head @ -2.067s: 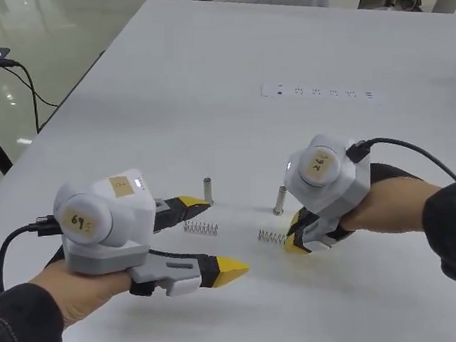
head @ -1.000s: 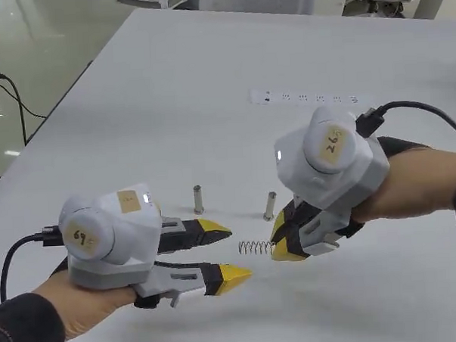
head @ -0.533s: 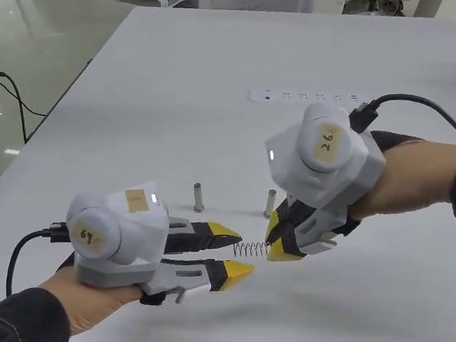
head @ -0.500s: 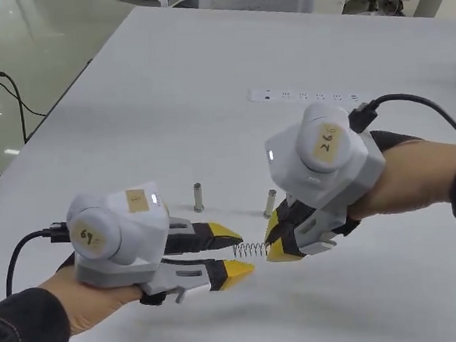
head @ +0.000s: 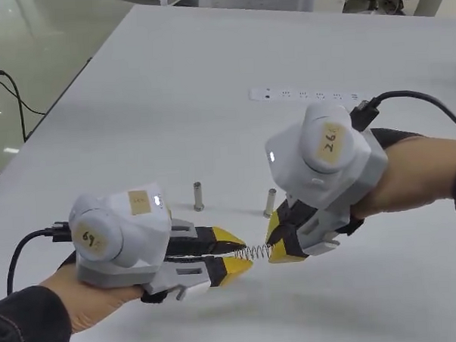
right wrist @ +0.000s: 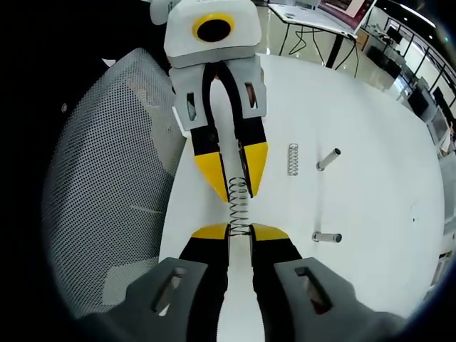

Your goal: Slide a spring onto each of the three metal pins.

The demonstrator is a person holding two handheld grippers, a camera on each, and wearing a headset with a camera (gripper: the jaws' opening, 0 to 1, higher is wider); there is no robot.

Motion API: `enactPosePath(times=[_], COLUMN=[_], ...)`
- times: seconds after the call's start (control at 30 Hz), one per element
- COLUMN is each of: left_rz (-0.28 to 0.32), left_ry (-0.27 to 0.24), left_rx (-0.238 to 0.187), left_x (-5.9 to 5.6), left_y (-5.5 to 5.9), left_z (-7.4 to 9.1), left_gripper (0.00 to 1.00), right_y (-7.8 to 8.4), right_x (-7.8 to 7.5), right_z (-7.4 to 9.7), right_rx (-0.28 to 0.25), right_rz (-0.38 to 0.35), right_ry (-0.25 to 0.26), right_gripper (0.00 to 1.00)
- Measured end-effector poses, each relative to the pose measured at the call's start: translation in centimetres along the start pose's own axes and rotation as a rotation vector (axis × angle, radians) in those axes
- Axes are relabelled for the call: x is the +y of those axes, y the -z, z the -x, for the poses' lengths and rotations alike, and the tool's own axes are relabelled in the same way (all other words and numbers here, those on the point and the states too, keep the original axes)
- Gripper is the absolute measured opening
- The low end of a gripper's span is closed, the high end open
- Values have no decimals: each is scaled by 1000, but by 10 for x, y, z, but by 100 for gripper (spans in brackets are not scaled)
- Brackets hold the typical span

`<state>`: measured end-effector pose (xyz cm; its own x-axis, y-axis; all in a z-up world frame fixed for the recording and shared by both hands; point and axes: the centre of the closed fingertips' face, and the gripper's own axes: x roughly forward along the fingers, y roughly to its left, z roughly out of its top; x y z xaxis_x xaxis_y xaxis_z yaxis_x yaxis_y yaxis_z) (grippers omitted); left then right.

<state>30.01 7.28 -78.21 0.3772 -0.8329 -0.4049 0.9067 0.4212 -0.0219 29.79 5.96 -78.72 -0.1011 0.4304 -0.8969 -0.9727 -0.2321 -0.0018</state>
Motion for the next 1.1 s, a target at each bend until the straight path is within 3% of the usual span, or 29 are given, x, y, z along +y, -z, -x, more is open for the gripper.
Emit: enactPosePath(times=[0.53,1.1], left_rz=[-8,-19], left_ry=[22,41], left_rx=[-4,-52], left_x=[-4,-9], left_y=[-3,-19], left_z=[1,2], left_gripper=[7,7], right_y=[6,10], right_x=[1,1], right_z=[-5,-8], right_rx=[-9,-23], right_rz=[-20,-33], right_ry=[-8,-10], right_gripper=[15,14])
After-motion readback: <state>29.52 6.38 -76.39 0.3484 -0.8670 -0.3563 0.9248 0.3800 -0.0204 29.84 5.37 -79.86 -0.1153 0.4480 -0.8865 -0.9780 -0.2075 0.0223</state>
